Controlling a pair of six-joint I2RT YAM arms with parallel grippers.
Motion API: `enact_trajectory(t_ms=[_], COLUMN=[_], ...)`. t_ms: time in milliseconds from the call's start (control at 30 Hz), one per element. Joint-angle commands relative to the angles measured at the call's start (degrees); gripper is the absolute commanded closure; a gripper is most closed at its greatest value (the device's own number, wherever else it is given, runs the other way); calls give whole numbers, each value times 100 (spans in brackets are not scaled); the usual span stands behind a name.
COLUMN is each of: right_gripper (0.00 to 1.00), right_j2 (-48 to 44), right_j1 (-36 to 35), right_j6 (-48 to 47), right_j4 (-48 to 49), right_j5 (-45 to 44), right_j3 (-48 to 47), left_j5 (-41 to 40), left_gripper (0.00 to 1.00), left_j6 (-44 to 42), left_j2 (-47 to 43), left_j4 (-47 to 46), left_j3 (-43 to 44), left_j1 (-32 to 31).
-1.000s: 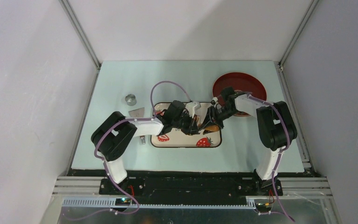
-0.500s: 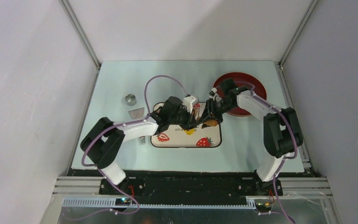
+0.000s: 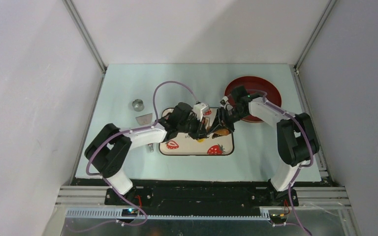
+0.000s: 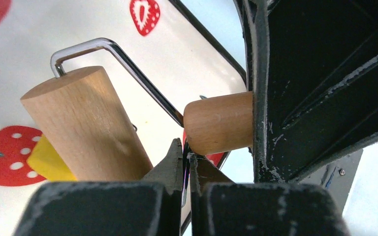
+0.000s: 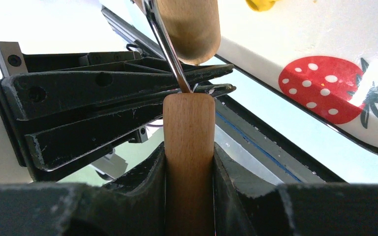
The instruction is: Roll out the dumpling wrappers from the dough
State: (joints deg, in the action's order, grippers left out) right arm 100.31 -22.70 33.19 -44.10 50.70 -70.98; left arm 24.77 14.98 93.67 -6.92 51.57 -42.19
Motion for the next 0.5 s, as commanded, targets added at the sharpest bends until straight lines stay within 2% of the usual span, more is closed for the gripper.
enact_trajectory(t_ms=[0, 200, 467], right_gripper=[100, 100, 100], right_j2=[233, 431, 616], right_j1=[-86, 64, 406], right_j6=[80, -4, 69], right_j4=[570, 622, 1179], right_j5=[397, 340, 717], right_j3=[302, 561, 1116], left_j5=[382, 566, 801], left_gripper=[100, 100, 100], left_j6=[663, 735, 894], left_j2=[232, 696, 1241], left_j4=[-750, -744, -745], left_j3=[275, 523, 713], left_j1=[-99, -128, -179])
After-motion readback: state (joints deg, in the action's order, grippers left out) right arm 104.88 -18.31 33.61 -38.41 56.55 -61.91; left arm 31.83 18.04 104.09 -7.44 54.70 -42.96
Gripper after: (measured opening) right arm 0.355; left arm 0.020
